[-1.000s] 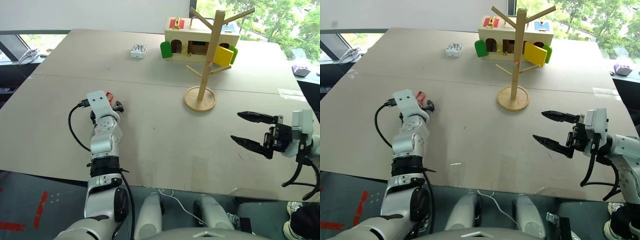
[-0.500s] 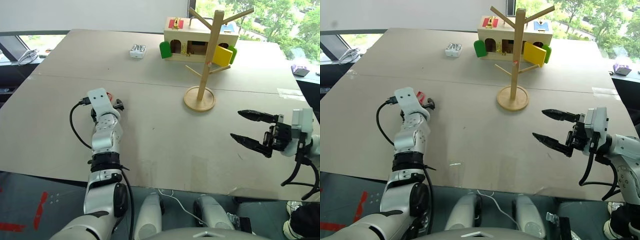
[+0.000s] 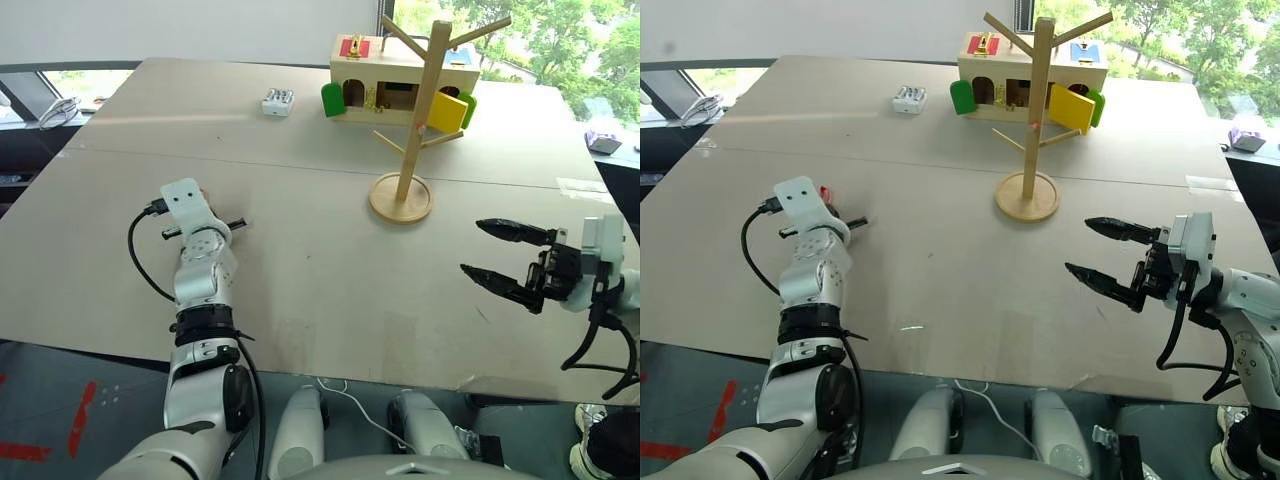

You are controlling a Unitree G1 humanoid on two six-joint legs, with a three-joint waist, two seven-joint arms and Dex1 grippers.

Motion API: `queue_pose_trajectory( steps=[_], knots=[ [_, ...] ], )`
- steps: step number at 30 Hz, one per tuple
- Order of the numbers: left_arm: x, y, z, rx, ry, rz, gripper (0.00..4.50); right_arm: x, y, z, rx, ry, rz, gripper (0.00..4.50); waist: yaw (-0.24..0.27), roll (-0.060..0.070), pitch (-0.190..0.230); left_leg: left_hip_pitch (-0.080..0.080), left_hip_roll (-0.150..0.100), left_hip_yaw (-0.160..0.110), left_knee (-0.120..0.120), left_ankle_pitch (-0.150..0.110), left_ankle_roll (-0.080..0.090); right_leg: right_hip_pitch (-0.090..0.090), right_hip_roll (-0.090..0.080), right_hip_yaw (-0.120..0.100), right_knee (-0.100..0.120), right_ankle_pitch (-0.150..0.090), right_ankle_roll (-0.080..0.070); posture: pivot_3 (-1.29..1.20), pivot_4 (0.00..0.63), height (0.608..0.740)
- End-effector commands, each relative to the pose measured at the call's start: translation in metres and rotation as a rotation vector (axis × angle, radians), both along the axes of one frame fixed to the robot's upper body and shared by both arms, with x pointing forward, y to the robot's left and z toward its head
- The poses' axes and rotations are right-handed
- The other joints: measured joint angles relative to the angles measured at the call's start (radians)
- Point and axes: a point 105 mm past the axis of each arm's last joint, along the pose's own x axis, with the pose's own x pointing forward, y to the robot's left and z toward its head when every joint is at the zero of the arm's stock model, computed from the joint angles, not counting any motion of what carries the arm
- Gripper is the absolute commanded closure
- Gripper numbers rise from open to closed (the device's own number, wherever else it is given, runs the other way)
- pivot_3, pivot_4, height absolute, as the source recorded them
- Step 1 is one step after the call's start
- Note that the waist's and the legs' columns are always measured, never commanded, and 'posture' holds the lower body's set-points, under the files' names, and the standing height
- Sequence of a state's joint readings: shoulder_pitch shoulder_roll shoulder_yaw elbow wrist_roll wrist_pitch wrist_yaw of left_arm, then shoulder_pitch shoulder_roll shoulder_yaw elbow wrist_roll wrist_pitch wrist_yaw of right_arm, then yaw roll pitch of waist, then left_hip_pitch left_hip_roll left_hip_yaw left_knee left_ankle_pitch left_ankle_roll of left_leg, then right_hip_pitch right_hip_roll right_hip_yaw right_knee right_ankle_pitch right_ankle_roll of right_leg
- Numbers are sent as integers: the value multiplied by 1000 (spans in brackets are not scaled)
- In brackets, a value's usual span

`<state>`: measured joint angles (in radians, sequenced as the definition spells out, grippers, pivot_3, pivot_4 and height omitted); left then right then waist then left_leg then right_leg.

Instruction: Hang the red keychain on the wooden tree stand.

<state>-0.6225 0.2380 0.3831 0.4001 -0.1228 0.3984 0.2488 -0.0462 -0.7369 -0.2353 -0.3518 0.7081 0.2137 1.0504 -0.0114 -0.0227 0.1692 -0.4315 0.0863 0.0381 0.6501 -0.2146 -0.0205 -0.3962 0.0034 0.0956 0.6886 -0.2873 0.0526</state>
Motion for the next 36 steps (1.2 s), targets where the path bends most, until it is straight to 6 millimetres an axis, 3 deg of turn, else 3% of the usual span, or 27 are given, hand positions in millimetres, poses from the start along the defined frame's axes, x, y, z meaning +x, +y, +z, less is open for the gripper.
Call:
queue_pose_trajectory(
  steps=[1, 4, 9, 12, 16, 22, 27, 36],
  knots=[
    [2, -4, 2, -14, -13, -14, 4447, -3, -1, 13, 8, -57, -4, 689, 0, 0, 0, 0, 0, 0, 0, 0, 0, 0, 0, 0, 0, 0, 0, 0, 150, 735],
    [4, -12, 10, -18, -67, -60, 4447, -3, -5, 17, 20, -57, -12, 689, 1, 0, 0, 0, 0, 0, 0, 0, 0, 0, 0, 0, 0, 0, 0, 0, 150, 735],
    [6, -50, 44, 31, -254, -249, 4447, 1, -29, 46, 54, -52, -71, 689, 3, 0, 0, -1, -1, 0, 0, 0, -1, 0, -1, 0, 0, 0, 0, 0, 150, 735],
    [-1, -91, 66, 109, -372, -452, 4447, 2, -46, 71, 70, -53, -109, 689, 2, -1, 0, -1, -1, 0, 0, 1, -1, 0, -1, 0, 0, 0, 0, 0, 150, 735],
    [-27, -160, 94, 171, -567, -763, 4447, 2, -67, 98, 73, -36, -154, 689, 2, 0, 0, 0, -1, 0, 0, 0, 0, 1, -1, 0, 0, 0, 0, 0, 150, 735],
    [-57, -221, 111, 206, -708, -1009, 4447, 4, -85, 110, 56, -45, -215, 689, -3, 0, 0, 0, -1, 0, 0, 0, 0, 1, -1, 0, -1, 0, 0, 0, 150, 735],
    [-70, -252, 119, 245, -776, -1109, 4447, 2, -91, 113, 36, -32, -230, 689, -2, 1, 0, 0, -1, 0, 0, 0, 1, 1, -1, 0, -1, 0, 0, 0, 150, 735],
    [-72, -281, 133, 247, -850, -1161, 4447, 1, -90, 110, 10, -21, -226, 689, 0, 1, 0, 0, -2, 0, 1, 0, 1, 1, -1, 0, -1, 0, 0, 0, 150, 735]
  ],
)
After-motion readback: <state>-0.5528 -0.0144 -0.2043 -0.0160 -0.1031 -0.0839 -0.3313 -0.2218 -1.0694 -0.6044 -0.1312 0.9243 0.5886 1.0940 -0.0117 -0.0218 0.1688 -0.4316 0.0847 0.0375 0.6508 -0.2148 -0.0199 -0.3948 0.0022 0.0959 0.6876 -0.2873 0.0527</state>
